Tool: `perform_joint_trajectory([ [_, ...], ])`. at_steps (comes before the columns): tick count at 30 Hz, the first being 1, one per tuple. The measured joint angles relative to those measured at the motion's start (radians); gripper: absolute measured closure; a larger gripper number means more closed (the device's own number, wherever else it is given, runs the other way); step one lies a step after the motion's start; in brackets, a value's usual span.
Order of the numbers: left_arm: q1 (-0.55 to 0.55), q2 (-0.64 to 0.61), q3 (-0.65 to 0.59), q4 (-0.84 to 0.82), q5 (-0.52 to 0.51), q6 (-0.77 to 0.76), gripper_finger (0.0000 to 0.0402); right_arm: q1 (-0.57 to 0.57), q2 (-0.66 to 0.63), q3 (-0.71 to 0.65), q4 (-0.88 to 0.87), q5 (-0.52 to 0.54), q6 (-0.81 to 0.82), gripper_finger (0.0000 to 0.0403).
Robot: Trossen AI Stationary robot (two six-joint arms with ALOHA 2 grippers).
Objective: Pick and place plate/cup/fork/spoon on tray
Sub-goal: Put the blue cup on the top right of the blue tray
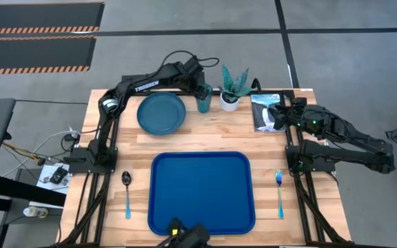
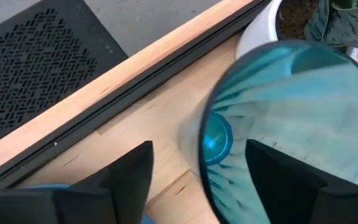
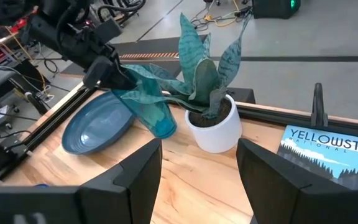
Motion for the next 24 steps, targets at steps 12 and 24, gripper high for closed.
perform_joint_trajectory([
  [12,-0.017,-0.021,0.024,-0.013,-0.001,-0.027,0.0315,0.000,0.000,0.000,-0.002,0.000,-0.001,0.0170],
  [24,-0.024,-0.021,0.147,-0.104,-0.071,0.090,0.0399,0.000,0.000,0.000,-0.038,0.000,0.008,0.0170],
])
